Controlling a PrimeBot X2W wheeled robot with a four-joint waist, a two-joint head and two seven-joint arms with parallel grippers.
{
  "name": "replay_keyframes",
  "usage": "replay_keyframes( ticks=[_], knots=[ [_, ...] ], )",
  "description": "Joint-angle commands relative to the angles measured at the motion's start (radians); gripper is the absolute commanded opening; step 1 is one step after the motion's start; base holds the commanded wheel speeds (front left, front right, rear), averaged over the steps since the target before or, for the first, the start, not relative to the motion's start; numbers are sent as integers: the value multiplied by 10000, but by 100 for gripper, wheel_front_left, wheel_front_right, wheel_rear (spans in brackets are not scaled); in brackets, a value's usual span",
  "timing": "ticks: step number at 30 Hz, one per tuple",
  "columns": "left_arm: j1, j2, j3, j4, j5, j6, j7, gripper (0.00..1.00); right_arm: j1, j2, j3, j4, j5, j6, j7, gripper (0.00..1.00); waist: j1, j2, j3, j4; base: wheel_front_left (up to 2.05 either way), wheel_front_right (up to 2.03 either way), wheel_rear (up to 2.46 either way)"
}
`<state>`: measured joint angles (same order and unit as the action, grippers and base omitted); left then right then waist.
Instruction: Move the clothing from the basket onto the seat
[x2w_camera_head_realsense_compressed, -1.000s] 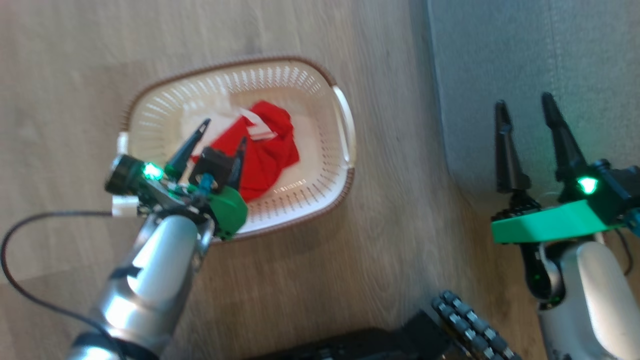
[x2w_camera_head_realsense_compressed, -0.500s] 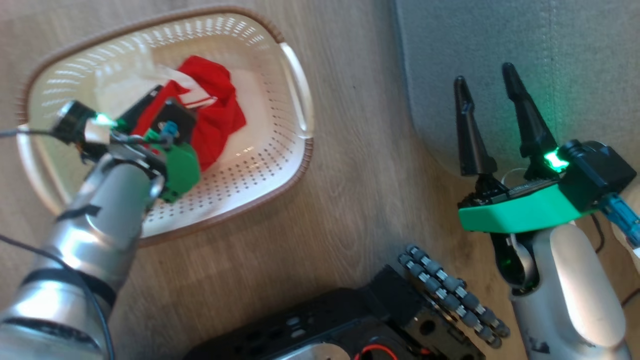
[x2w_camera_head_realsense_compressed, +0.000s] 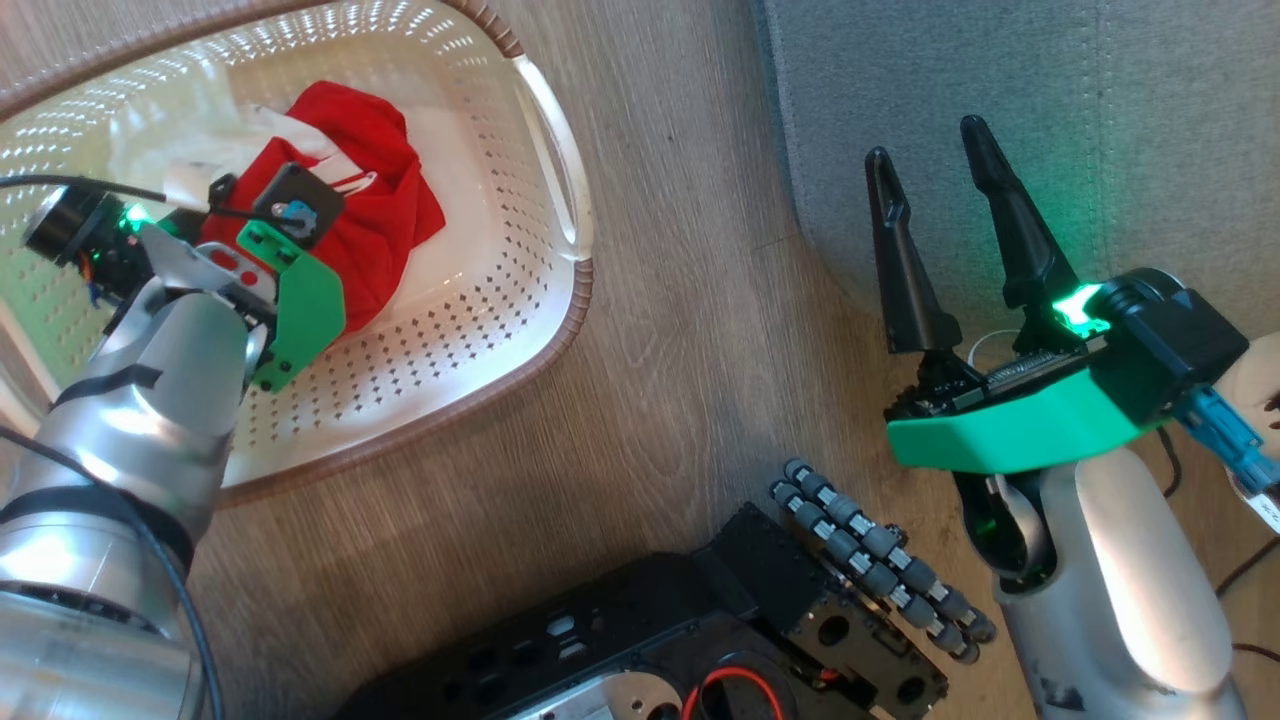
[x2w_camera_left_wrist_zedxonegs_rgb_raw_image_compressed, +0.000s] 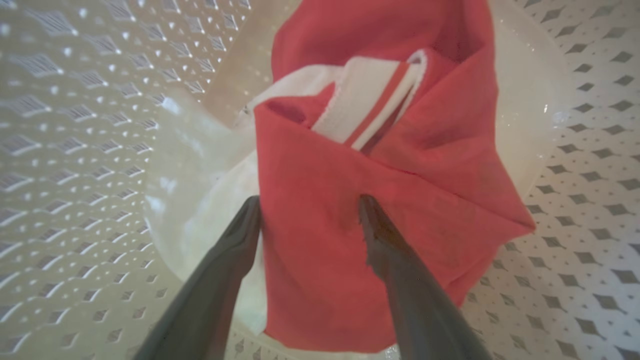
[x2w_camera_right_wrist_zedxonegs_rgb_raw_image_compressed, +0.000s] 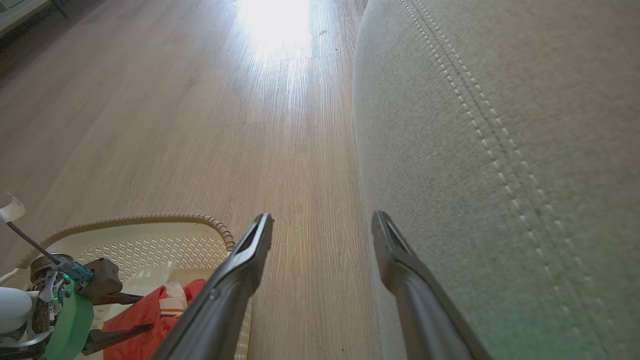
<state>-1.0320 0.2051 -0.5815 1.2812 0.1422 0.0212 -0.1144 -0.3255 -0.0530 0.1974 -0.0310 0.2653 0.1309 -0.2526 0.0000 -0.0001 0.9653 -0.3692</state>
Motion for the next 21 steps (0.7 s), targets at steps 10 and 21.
replay_keyframes(
  ticks=[10, 21],
  knots=[
    [-216, 323, -109, 78, -51, -339, 1299, 100, 518, 27, 258, -616, -30, -2, -91, 100, 0, 1, 240, 15, 0, 0, 0],
    [-418, 181, -408, 93, -118, -644, 2317, 76, 489, 27, 375, -693, -102, -2, -91, 100, 0, 1, 355, 84, 0, 0, 0]
  ],
)
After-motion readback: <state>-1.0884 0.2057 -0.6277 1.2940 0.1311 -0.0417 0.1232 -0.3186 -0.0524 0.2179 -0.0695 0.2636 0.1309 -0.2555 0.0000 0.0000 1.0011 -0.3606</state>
